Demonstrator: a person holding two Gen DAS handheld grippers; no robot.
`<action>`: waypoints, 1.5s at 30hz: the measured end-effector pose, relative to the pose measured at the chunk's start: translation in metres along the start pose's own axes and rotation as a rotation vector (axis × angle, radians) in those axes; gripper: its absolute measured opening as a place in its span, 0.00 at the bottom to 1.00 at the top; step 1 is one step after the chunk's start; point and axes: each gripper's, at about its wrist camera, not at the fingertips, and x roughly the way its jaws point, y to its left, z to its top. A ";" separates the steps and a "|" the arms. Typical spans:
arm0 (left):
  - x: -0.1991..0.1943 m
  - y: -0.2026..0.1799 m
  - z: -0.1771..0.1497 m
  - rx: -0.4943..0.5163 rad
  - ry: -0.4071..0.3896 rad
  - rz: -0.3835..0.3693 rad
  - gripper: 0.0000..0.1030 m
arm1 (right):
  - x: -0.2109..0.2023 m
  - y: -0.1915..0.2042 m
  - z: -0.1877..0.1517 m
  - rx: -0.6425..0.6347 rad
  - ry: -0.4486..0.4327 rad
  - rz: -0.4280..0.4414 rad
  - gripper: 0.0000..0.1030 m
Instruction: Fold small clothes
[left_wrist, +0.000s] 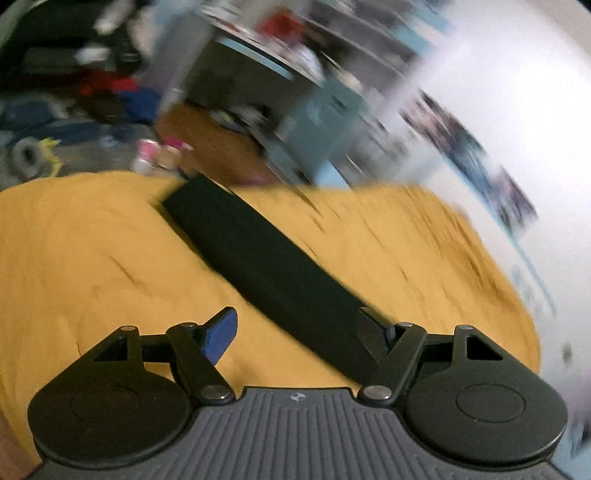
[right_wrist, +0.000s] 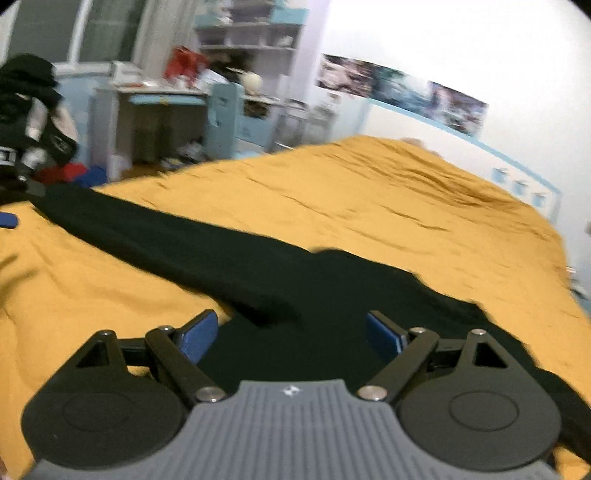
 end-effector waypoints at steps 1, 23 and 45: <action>0.010 0.010 0.007 -0.037 -0.016 0.009 0.81 | 0.010 0.006 0.003 0.006 0.004 0.009 0.80; 0.088 0.097 0.043 -0.362 -0.116 -0.039 0.11 | 0.071 0.034 -0.007 0.137 0.099 0.130 0.80; 0.081 -0.297 -0.034 0.066 0.133 -0.660 0.09 | -0.077 -0.161 -0.102 0.429 0.118 -0.116 0.80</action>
